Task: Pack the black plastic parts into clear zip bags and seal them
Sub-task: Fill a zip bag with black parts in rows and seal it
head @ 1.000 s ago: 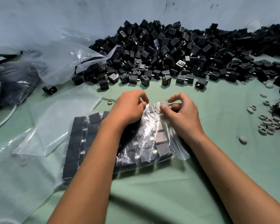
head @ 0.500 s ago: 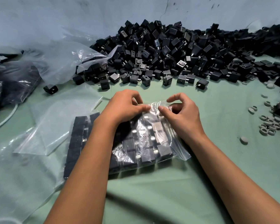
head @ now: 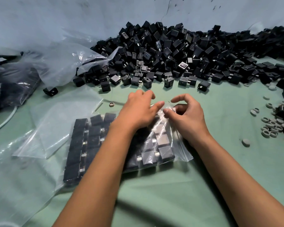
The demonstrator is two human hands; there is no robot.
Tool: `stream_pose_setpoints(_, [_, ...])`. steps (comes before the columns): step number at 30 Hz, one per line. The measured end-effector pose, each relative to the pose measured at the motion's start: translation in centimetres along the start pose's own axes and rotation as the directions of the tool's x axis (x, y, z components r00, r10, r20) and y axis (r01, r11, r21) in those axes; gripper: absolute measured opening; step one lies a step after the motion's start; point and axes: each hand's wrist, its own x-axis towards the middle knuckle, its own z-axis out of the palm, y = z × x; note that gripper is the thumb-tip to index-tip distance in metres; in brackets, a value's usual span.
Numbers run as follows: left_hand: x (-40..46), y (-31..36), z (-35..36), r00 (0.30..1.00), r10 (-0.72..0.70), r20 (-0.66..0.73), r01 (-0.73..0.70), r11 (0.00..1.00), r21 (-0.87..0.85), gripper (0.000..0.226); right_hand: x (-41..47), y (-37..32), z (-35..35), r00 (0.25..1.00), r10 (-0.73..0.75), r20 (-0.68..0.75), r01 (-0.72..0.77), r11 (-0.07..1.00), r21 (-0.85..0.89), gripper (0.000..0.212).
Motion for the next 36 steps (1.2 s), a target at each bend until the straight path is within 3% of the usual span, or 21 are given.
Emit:
stream_pose_setpoints(4, [-0.3,1.6,2.2,0.999,-0.023,0.034,0.018,0.990,0.142,0.072,0.5,0.3,-0.2,0.998,0.026,-0.058,-0.025,1.000,0.014,0.028])
stream_pose_setpoints(9, [-0.8,2.2,2.7,0.996,-0.081,0.046,0.068,0.968,0.241,0.095,1.2,0.6,-0.9,0.975,-0.054,-0.218,0.006,0.976,-0.216,0.024])
stream_pose_setpoints(13, [-1.4,3.7,3.5,0.994,-0.096,0.061,0.076,0.961,0.267,0.102,2.6,1.1,-2.9,0.899,-0.227,-0.375,0.050,0.903,-0.426,0.013])
stream_pose_setpoints(17, [-1.6,4.4,4.1,0.993,-0.104,0.059,0.082,0.949,0.303,0.096,5.7,2.2,-4.4,0.946,-0.184,-0.267,-0.058,0.715,-0.697,0.040])
stream_pose_setpoints(19, [-1.6,4.4,4.1,0.993,-0.101,0.053,0.079,0.945,0.316,0.094,7.3,2.4,-5.3,0.980,-0.122,-0.156,-0.043,0.640,-0.767,0.055])
stream_pose_setpoints(22, [-1.6,4.4,4.1,0.994,-0.096,0.058,0.072,0.944,0.322,0.090,8.6,2.6,-6.3,1.000,-0.020,0.008,0.019,0.606,-0.795,0.058])
stream_pose_setpoints(24, [-1.7,4.3,3.9,0.994,-0.087,0.065,0.064,0.953,0.295,0.085,8.5,2.7,-6.7,0.996,-0.073,0.060,0.093,0.637,-0.766,0.053])
stream_pose_setpoints(27, [-1.4,3.9,3.3,0.998,0.038,0.059,-0.047,0.987,0.154,0.063,7.1,2.5,-7.2,0.993,-0.112,-0.024,0.067,0.741,-0.668,0.036])
stream_pose_setpoints(30, [-1.2,4.0,2.5,0.966,0.241,0.097,-0.245,0.969,0.031,0.037,5.2,2.6,-7.3,0.993,-0.109,-0.047,0.050,0.746,-0.664,0.027])
stream_pose_setpoints(32, [-1.1,4.2,1.9,0.943,0.296,0.155,-0.298,0.955,-0.011,0.026,3.7,2.7,-7.0,0.987,-0.155,-0.047,0.087,0.755,-0.650,0.028])
stream_pose_setpoints(36, [-1.4,4.9,0.7,0.921,0.319,0.224,-0.294,0.946,-0.138,0.036,2.2,2.2,-6.9,0.979,-0.180,0.093,0.202,0.844,-0.497,0.030])
